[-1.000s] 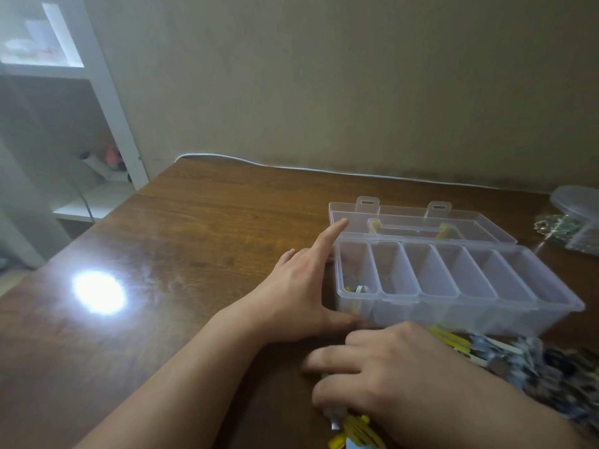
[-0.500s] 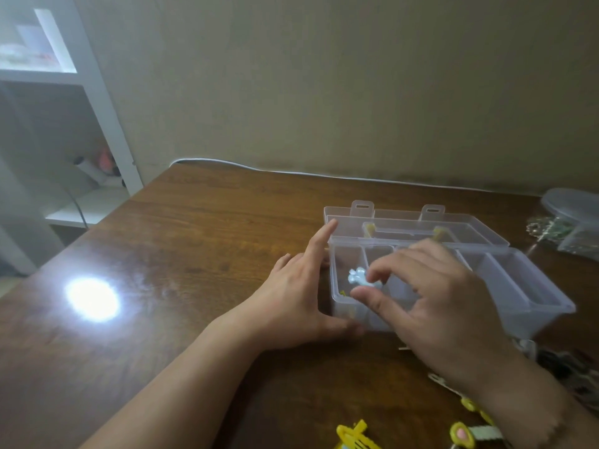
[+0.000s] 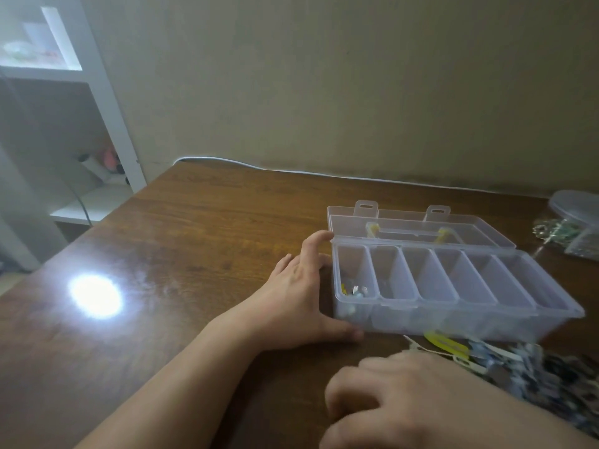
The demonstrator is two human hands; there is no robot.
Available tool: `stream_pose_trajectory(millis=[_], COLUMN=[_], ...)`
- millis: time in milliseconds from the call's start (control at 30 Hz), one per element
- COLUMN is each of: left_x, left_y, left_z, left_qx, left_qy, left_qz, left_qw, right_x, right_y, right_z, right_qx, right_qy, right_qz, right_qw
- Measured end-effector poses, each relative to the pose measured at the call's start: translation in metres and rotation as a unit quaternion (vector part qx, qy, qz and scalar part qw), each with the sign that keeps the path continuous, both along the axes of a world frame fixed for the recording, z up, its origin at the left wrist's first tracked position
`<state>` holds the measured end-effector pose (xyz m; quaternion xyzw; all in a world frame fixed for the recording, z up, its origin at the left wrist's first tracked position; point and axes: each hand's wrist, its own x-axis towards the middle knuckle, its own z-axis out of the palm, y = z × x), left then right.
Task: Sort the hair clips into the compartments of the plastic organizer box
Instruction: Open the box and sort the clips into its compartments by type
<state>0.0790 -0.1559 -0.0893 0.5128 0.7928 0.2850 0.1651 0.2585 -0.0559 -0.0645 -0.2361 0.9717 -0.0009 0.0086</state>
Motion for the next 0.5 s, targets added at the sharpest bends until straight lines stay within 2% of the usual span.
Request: stream_pose_trajectory(millis=[100,233,300,367,433,500], left_x=[0.000,0.000,0.001,0.001,0.000,0.000], left_y=[-0.001,-0.002,-0.002,-0.003,-0.002,-0.002], left_z=[0.000,-0.001,0.000,0.001,0.002,0.003], left_qx=[0.001,0.038,0.049,0.059,0.060,0.058], left_qy=[-0.002,-0.023,-0.039,-0.045,-0.047,-0.047], left_qz=[-0.002,0.002,0.001,0.002,0.006,0.008], left_qw=[1.000,0.999,0.998,0.997,0.997,0.997], right_x=[-0.002,-0.003,0.000,0.000,-0.005,-0.012], right_y=[0.001,0.009,0.013,0.015,0.015,0.016], right_z=[-0.003,0.004,0.013,0.020,0.020,0.012], right_qx=[-0.024,-0.153,-0.264,-0.341,-0.326,-0.289], right_qy=[0.015,0.094,0.103,0.197,0.291,0.322], right_qz=[-0.010,-0.037,-0.081,-0.158,-0.240,-0.301], right_qw=[1.000,0.983,0.956,0.906,0.867,0.850])
